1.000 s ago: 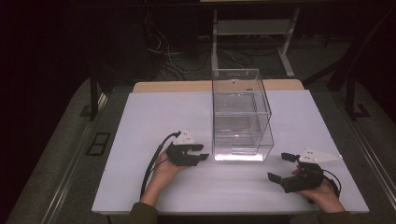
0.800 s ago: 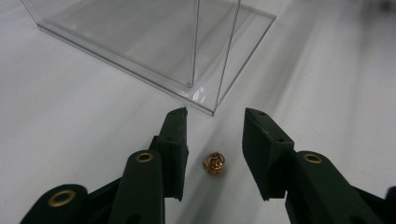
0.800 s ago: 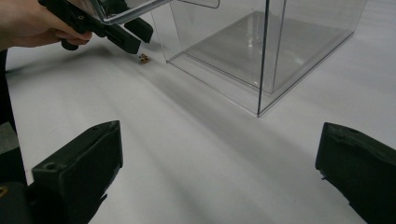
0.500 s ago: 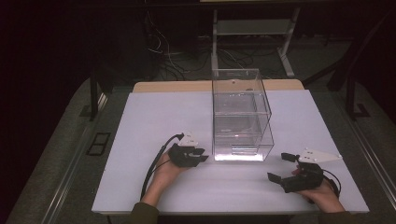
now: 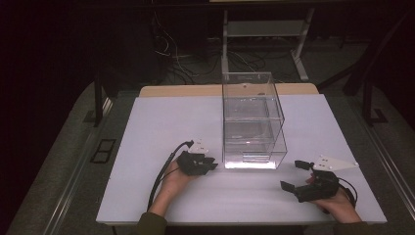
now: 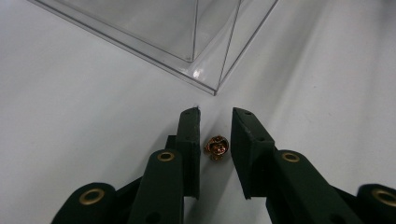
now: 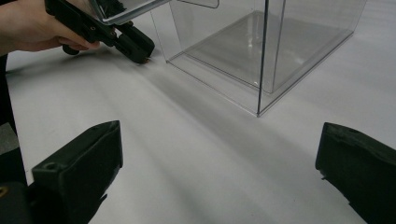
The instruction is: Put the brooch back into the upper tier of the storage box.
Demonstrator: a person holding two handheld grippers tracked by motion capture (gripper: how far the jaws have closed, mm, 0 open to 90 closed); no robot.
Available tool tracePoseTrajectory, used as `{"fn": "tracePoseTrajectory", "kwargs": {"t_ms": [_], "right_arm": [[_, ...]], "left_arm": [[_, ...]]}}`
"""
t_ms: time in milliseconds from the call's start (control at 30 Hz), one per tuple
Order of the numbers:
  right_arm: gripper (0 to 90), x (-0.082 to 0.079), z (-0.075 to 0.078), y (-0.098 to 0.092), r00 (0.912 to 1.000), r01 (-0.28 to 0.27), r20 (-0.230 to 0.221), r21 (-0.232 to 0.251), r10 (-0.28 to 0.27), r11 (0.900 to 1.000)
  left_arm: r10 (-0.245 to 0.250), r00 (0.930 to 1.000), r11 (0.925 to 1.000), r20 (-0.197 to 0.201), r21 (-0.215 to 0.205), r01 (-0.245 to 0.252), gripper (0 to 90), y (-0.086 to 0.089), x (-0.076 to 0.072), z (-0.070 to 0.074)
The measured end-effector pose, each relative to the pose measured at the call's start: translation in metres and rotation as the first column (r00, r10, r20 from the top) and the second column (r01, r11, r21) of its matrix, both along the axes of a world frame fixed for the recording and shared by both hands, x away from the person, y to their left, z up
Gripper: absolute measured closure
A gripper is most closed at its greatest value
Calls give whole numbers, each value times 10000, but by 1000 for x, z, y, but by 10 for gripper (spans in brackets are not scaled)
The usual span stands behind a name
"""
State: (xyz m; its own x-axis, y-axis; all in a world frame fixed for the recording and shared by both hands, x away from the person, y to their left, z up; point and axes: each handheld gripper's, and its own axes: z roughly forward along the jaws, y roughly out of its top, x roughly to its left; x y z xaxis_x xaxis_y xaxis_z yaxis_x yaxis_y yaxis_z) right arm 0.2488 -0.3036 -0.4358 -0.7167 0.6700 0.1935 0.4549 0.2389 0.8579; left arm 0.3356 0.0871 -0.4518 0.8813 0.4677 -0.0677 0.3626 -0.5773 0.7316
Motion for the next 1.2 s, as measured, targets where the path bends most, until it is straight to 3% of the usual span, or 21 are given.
{"fn": "tracePoseTrajectory", "kwargs": {"t_ms": [667, 1200], "right_arm": [[6, 0, 0, 0, 10000, 8, -13, 22, -8, 10000], [6, 0, 0, -1, 10000, -2, -7, 6, 2, 10000]], "left_arm": [[-178, 9995, 9994, 273, 309, 169, 779, -1, -1, 0], [-79, 9999, 10000, 151, -32, 80, 793, 4, -2, 5]]}}
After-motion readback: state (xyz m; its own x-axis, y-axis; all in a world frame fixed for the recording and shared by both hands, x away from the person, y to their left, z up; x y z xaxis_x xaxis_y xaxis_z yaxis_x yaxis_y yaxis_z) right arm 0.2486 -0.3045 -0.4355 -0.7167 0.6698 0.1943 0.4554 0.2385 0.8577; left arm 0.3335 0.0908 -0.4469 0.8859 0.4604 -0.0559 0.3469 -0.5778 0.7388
